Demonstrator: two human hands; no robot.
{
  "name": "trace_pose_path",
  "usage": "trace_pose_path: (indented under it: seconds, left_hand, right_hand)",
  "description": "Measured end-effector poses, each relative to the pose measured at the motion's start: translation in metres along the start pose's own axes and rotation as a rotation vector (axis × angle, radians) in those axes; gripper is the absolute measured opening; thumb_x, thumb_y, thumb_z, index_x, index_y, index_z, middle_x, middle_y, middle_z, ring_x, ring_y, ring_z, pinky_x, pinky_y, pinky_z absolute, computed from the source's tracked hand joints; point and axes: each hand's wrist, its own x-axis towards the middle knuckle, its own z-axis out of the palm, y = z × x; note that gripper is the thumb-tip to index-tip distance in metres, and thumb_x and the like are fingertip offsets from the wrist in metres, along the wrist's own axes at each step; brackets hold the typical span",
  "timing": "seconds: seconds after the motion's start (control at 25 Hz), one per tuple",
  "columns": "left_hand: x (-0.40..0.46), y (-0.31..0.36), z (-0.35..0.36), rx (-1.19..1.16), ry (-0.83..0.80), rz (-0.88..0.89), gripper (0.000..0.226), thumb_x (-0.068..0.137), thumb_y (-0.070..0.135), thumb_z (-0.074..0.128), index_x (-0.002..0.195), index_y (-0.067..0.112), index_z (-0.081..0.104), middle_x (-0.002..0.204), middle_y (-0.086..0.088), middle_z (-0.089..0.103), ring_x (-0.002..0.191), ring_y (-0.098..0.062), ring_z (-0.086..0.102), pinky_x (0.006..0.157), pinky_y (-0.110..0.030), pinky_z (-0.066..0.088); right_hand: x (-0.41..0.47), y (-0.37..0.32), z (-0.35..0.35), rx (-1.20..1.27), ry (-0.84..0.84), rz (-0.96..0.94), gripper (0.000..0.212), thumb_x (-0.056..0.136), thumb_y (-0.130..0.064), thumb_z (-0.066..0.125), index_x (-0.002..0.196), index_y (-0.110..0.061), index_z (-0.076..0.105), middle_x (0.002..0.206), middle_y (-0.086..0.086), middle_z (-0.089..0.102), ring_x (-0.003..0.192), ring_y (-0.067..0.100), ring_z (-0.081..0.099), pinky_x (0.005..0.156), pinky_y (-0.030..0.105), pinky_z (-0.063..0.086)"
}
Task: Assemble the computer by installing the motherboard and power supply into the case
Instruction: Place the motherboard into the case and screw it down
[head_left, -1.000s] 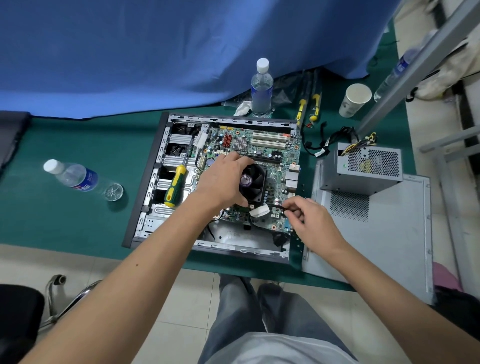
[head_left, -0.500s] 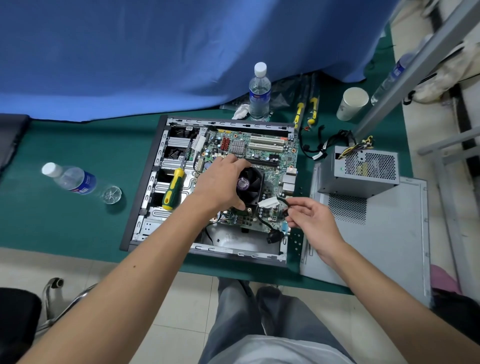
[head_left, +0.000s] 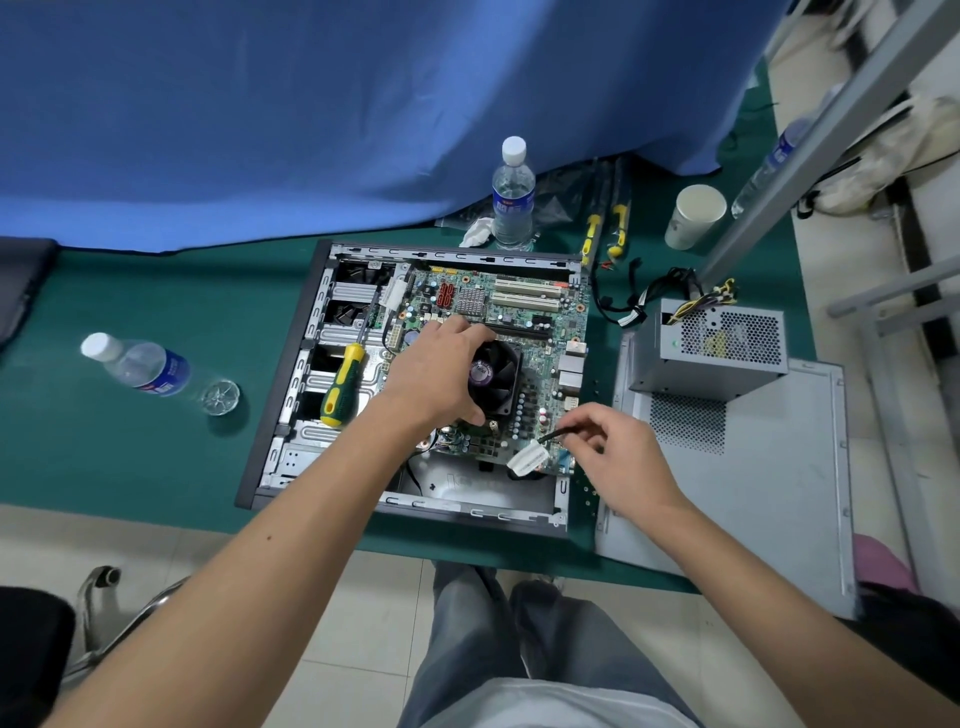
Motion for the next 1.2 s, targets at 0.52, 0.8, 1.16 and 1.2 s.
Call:
trace_pose_path:
  seconds: [0.52,0.8,1.16,1.2]
  left_hand:
    - [0.0,0.0,0.002,-0.016,0.027,-0.007,0.105,0.058,0.034,0.093,0.147,0.027,0.038,0.135,-0.002,0.047,0.127,-0.025,0.041,0.103,-0.044,0.044]
    - [-0.015,0.008,0.005,0.056,0.071,0.023,0.1,0.068,0.032,0.088,0.151,0.022,0.033,0.149,-0.005,0.038,0.136,-0.026,0.034,0.109,-0.043,0.039]
    - [-0.068,0.041,0.075,-0.103,0.087,0.122,0.018,0.097,0.036,0.053,0.09,0.021,0.046,0.082,0.005,0.048,0.075,-0.022,0.056,0.059,-0.031,0.036]
    - [-0.067,0.043,0.079,-0.162,0.08,0.092,0.018,0.099,0.034,0.052,0.088,0.022,0.043,0.08,0.006,0.047,0.075,-0.023,0.055,0.06,-0.032,0.034]
  right_hand:
    - [-0.011,-0.01,-0.017,0.477,-0.123,-0.048,0.032,0.081,0.016,0.067,0.085,-0.015,0.075,0.091,0.002,0.077,0.089,0.017,0.072,0.078,0.019,0.055]
    - [-0.013,0.005,-0.008,0.282,0.004,0.024,0.026,0.087,-0.002,0.07,0.088,-0.028,0.073,0.089,-0.01,0.074,0.085,0.005,0.07,0.081,0.019,0.054]
    - [0.0,0.006,-0.009,0.284,-0.033,0.12,0.026,0.086,-0.002,0.072,0.087,-0.028,0.074,0.086,-0.006,0.076,0.081,0.01,0.073,0.087,0.033,0.057]
    - [0.001,0.005,-0.008,0.291,-0.051,0.125,0.026,0.086,-0.002,0.071,0.088,-0.028,0.073,0.085,-0.005,0.076,0.08,0.01,0.073,0.087,0.034,0.058]
